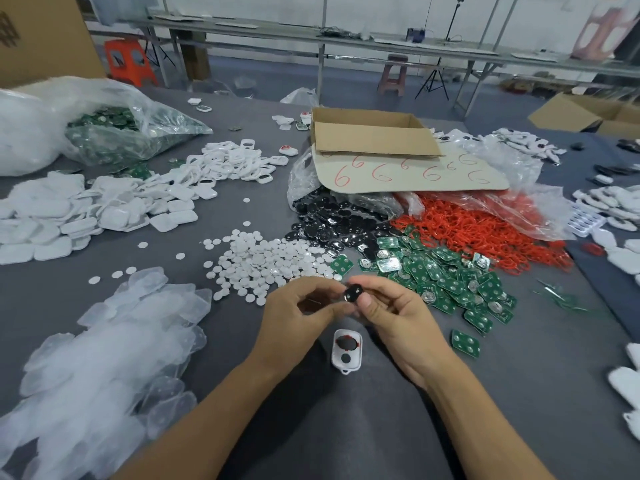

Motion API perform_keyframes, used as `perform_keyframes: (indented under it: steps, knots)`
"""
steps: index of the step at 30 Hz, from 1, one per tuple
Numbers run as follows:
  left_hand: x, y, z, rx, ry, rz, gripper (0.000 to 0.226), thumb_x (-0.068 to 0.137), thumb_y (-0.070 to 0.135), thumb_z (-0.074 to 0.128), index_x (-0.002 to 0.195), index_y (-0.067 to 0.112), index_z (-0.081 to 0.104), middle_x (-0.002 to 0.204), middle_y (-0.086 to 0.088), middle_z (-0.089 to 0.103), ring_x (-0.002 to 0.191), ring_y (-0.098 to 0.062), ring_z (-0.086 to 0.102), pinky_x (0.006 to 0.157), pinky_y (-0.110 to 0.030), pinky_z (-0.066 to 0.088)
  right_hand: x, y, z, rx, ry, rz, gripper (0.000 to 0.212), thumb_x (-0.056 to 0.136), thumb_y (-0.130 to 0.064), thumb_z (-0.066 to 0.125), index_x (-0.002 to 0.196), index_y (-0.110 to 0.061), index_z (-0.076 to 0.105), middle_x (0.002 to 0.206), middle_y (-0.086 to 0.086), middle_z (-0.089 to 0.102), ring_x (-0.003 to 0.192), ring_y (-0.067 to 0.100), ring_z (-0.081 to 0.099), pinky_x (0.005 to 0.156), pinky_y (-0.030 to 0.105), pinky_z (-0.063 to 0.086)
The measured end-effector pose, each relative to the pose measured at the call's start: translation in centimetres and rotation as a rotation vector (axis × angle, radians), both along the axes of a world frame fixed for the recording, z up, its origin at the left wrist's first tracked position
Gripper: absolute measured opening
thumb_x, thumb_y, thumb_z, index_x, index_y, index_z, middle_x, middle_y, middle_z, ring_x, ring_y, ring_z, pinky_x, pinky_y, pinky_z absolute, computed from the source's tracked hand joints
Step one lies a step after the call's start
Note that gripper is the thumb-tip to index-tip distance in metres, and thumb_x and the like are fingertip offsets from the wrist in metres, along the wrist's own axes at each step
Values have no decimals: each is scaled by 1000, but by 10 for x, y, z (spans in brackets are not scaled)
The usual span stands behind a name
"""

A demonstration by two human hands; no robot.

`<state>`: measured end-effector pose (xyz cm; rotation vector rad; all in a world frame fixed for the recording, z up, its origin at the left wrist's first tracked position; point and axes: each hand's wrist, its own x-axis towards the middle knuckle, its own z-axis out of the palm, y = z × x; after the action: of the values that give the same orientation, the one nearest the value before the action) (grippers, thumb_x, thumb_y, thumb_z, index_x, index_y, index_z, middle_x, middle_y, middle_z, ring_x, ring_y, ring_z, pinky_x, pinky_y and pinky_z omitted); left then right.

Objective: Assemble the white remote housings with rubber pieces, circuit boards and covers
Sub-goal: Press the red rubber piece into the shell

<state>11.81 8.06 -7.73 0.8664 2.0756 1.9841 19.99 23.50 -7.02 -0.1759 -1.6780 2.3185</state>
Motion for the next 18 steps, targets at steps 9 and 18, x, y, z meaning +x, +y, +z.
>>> perform_keyframes:
  steps: [9,18]
  knots:
    - [-3,-32,1,-569,309,-431,100,55,67,90,140,53,39,116,28,58,118,0,49,95,-12,40,55,-7,22,1033,-90,-158,31,95,-10,65,118,-29,70,90,-15,69,85,1,63,78,13,46]
    - [12,-35,-7,-492,251,-300,83,60,60,89,131,52,48,109,28,64,113,5,53,88,-4,35,49,-24,5,1513,-6,-35,8,87,-11,72,93,-17,73,96,-5,62,92,17,59,80,28,50]
